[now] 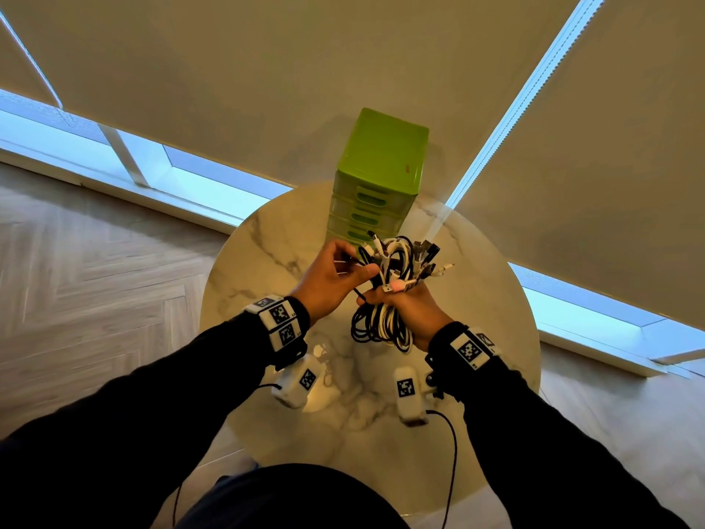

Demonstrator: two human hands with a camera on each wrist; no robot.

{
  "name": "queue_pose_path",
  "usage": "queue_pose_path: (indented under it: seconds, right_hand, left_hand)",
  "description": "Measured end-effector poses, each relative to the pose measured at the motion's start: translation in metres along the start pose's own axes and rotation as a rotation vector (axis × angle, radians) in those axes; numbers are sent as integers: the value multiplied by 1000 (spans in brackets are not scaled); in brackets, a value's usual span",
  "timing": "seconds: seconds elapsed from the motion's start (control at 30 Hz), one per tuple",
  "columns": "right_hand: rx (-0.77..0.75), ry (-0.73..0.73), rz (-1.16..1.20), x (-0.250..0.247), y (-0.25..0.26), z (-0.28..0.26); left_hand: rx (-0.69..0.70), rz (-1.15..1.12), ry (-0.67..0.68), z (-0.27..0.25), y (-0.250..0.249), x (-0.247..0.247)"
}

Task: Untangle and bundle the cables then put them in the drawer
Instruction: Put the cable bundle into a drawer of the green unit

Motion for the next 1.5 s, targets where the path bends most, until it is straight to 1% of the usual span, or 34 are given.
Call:
queue_pose_path:
  seconds: [0.07,0.1,0.17,0.2,0.23,0.3,0.37,0.43,0.5,0.57,0.6,0.63,0.7,0.77,0.87,0.93,1.03,1.1,1.2,1.27,1.33,1.37,1.5]
  right_hand:
    - [-36,-23,-63,-3,5,3]
    - [-42,-14,-91,-3,7,5]
    - [-16,37,-146,-2,4,9]
    - [2,74,-187,-2,2,10]
    - [16,112,-237,-1,0,10]
    - [10,163,-304,2,-2,6]
    - [-6,170,-334,5,-2,4]
    - [33,144,-425,2,-8,6]
    - [112,127,-563,-8,-16,10]
    - [130,157,-622,-13,-23,12]
    - [120,164,-610,-15,-28,13]
    - [117,151,-576,-17,-33,14]
    - [90,141,-525,-19,-32,11]
    - [49,167,-470,-15,-23,6]
    - [87,193,-472,-18,-29,10]
    - [128,195,-534,-20,-41,17]
    - [177,180,-619,-23,-56,25]
    - [188,141,-591,-28,-63,30]
    - [184,59,-434,-36,-70,37]
    - [160,-37,-313,-47,-69,44]
    - [163,-119,-232,-62,-70,52]
    - [160,-138,-206,-69,-71,54]
    - [158,-156,-125,-88,-85,66]
  left_hand:
    - [-104,-30,-7,1,7,0]
    - [-135,-31,24,-1,9,5]
    - [-160,-7,157,-6,12,23]
    - [-171,-32,208,-9,12,31]
    - [-199,-78,246,-12,12,37]
    - [-293,-237,287,-14,16,47]
    - [-327,-350,315,-15,13,52]
    - [-299,-339,299,-18,10,51]
    - [-238,-264,316,-20,9,52]
    - [-150,-119,404,-27,8,56]
    - [-112,-41,450,-28,11,59]
    - [-88,26,458,-27,16,59]
    - [-63,77,421,-23,22,54]
    - [-56,144,375,-19,27,48]
    - [-51,367,262,-10,36,39]
    - [-35,402,185,-3,32,37]
    - [-8,356,164,10,34,39]
    - [-59,309,158,20,41,38]
    - [-134,265,221,35,42,41]
    - [-201,195,224,49,48,38]
    - [-249,98,152,68,57,26]
    - [-269,47,107,76,63,21]
    - [-351,-156,-20,122,91,10]
Point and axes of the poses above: each hand's wrist, its own z-axis towards the middle knuckle, its own x-axis out of the palm, y = z × x, the point moved 8 cm from there along z, towards the middle knuckle, and after that the axes turned 11 degrees about -x, right-handed, at the moved point
